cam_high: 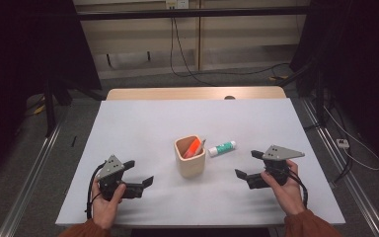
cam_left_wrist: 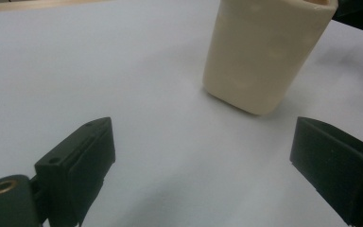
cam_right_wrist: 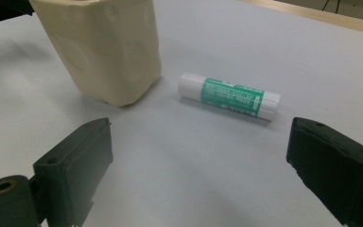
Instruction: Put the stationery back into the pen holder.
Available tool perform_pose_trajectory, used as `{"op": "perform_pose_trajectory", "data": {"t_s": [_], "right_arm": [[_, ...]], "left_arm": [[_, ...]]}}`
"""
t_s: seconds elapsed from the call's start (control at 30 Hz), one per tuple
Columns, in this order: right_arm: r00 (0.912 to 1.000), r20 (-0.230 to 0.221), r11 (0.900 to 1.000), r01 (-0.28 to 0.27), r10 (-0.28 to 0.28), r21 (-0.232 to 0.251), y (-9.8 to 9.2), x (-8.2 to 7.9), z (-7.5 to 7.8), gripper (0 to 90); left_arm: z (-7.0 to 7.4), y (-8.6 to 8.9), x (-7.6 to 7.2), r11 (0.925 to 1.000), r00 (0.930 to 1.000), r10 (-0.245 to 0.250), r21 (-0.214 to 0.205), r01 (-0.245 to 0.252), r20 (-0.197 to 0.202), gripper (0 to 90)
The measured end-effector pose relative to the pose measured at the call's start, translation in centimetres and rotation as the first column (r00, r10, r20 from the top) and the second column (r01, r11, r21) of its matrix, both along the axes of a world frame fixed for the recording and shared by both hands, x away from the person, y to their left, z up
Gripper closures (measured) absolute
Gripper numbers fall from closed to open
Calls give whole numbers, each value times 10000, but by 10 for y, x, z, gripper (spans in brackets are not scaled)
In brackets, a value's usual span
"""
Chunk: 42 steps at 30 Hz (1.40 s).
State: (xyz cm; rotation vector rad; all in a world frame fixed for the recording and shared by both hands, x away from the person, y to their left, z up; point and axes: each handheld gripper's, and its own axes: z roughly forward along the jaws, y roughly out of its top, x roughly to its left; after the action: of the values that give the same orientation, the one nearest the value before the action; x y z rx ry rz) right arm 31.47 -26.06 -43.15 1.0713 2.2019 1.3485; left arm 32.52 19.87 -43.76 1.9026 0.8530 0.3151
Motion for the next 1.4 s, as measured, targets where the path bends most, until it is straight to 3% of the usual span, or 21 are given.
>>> {"op": "perform_pose_trajectory", "data": {"t_s": [0.1, 0.6, 0.7, 0.8, 0.93, 1.07, 1.17, 1.23, 1.4], "right_arm": [[9999, -74, 9998, -124, 125, 140, 2, 9, 2, 84], [9994, -238, 9977, -274, 260, -612, 10, 53, 10, 112], [9981, -350, 9965, -538, 516, -647, 13, 60, 7, 80], [9973, -465, 9934, -619, 577, -960, 17, 67, 3, 116], [9935, -530, 9858, -1071, 1010, -1294, 22, 77, 4, 98], [9864, -674, 9720, -1596, 1500, -1722, 27, 89, 8, 95], [9802, -844, 9569, -1935, 1791, -2165, 32, 97, 8, 88], [9729, -1027, 9383, -2272, 2071, -2607, 37, 102, 7, 75], [9566, -1320, 9206, -2866, 2598, -2652, 43, 110, 6, 110]], "left_arm": [[0, -1, 0, 10000, 10000, -98, 12, 98, 9, 73], [-1, -2, 0, 9992, 9992, -388, 122, 388, -7, 73], [-1, -3, 1, 9989, 9990, -448, 137, 449, -64, 73], [-2, -4, 0, 9988, 9988, -474, 113, 475, -77, 73], [-2, -3, 1, 9988, 9988, -474, 123, 475, -99, 73], [-2, -3, 1, 9988, 9988, -474, 116, 475, -102, 73], [-2, -3, 1, 9989, 9989, -449, 129, 450, -109, 73], [-3, -3, 1, 9989, 9989, -456, 115, 457, -120, 73], [-3, -3, 2, 9988, 9988, -464, 173, 467, -172, 73]]}}
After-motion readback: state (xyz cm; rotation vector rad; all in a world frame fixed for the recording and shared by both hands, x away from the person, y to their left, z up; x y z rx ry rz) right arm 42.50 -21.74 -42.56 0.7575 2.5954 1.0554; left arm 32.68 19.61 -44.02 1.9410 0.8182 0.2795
